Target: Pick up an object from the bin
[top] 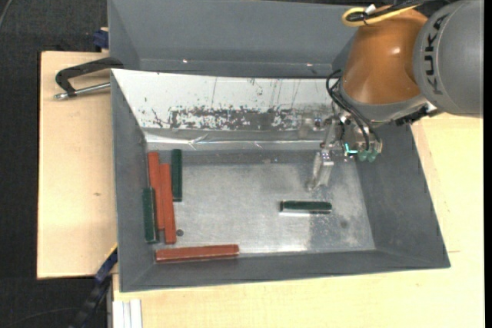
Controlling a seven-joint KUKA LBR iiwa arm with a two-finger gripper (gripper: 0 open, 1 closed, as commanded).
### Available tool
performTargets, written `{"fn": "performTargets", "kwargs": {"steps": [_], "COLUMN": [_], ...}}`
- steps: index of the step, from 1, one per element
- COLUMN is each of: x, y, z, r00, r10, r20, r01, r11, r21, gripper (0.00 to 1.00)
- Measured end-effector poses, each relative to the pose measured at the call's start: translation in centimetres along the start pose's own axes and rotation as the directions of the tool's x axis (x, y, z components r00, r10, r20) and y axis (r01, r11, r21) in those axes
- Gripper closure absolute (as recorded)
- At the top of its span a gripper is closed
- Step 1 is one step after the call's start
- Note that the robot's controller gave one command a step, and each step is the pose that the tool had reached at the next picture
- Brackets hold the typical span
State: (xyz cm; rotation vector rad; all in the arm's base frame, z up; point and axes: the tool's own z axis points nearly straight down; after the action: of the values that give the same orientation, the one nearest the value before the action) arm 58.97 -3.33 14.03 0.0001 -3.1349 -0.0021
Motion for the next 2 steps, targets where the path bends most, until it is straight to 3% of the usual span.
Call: {"fn": "performTargets", "kwargs": {"steps": [1, 2], "x": [6.36, 6.01], "y": [-2.49, -2.37], "z": [7.14, 6.8], "r00": [0.992, 0.992], "r10": [-0.128, -0.13], "r20": [-0.002, 0.007], "r01": [0.128, 0.13], "r11": [0.992, 0.992], "r21": [0.0, 0.001], "gripper": [0.0, 1.0]}}
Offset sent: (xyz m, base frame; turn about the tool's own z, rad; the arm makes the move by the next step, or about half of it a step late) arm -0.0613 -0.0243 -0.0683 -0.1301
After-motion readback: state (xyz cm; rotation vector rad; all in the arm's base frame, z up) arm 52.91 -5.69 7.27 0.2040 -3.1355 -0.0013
